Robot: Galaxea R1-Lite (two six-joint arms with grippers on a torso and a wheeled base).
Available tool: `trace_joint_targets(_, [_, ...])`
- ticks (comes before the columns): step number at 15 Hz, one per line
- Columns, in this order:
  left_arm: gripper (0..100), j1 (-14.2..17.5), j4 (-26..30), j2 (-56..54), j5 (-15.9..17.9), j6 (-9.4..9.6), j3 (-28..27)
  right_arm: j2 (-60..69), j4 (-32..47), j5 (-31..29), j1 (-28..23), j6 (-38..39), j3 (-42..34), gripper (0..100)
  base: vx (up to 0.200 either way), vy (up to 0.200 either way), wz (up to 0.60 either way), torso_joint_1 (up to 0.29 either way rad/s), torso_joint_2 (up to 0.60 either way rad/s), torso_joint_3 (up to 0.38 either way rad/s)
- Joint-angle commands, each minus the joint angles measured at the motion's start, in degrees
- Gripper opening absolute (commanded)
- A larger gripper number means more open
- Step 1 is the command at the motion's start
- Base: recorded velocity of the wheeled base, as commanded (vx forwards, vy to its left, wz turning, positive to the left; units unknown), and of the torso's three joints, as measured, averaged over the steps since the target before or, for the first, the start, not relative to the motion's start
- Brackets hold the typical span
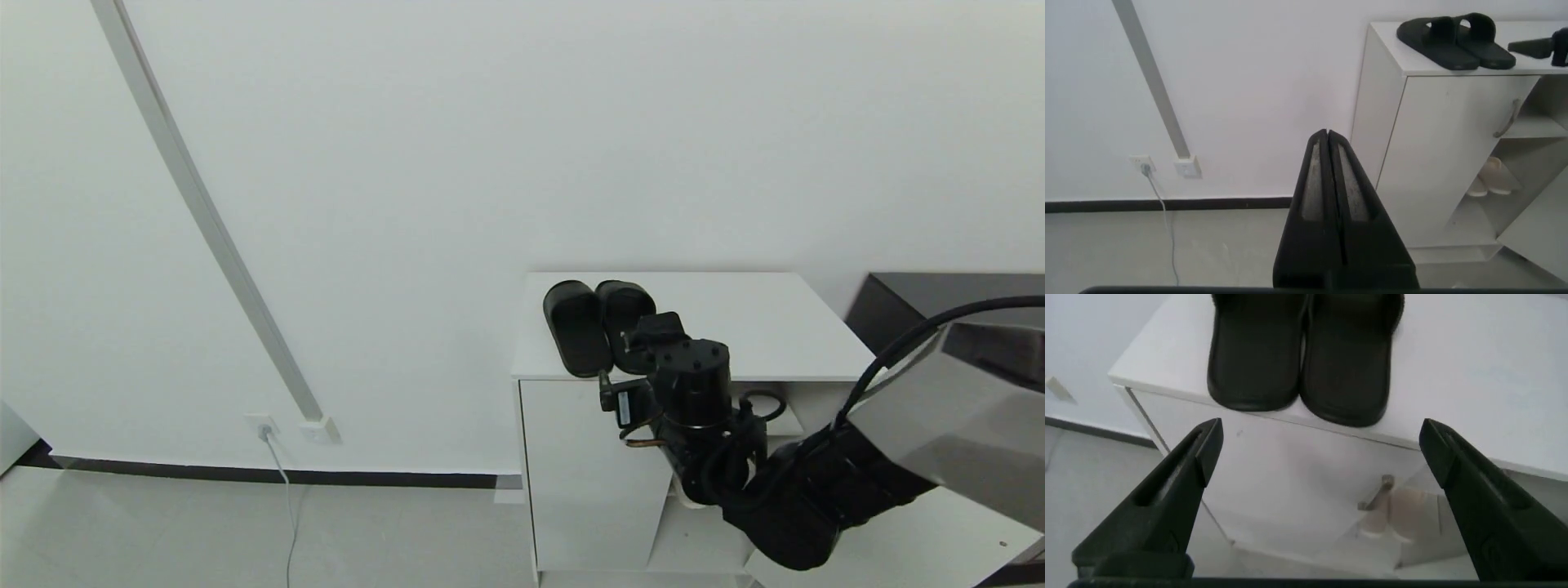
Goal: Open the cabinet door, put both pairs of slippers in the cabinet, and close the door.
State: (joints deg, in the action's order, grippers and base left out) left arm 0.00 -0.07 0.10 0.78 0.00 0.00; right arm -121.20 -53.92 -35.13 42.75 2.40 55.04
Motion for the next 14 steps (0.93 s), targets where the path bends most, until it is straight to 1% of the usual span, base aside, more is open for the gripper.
trace_joint_targets(1, [0,0.0,-0.01,-0.01,0.01,0.0,0.0,6.24,7.16,0.06,0.23,3.49,4.46,100,0.0,0.0,0.0,0.0,0.0,0.0])
trace_joint_targets(2, [0,0.0,-0.01,-0.01,0.01,0.0,0.0,7.47,11.29,0.5,0.58,5.51,5.25,100,0.2,0.0,0.0,0.007,0.0,-0.002])
trace_joint_targets(3, [0,0.0,-0.01,-0.01,0.01,0.0,0.0,8.0,13.84,0.94,0.93,7.18,5.52,100,0.2,0.0,0.0,0.002,0.0,0.002])
trace_joint_targets(4, [0,0.0,-0.01,-0.01,0.01,0.0,0.0,8.0,14.46,0.94,1.19,7.79,5.43,100,0.2,0.0,0.0,0.002,0.0,0.002])
trace_joint_targets(9, [0,0.0,-0.01,-0.01,0.01,-0.09,0.0,7.64,14.37,1.12,2.6,8.67,2.97,100,0.2,0.0,0.0,0.005,0.0,0.005])
trace_joint_targets(11, [0,0.0,-0.01,-0.01,0.01,-0.09,0.0,7.56,11.12,4.81,3.48,8.67,0.24,100,0.2,0.0,0.0,0.012,0.01,0.005])
trace_joint_targets(12, [0,0.0,-0.01,-0.01,0.01,-0.09,0.0,7.29,10.59,5.07,3.48,8.67,-0.02,100,0.2,0.0,0.0,0.007,0.0,0.007])
trace_joint_targets(14, [0,0.0,-0.01,-0.01,0.01,-0.09,0.0,6.24,10.41,5.07,3.48,9.11,-0.11,100,0.0,0.0,0.0,0.0,0.0,0.0])
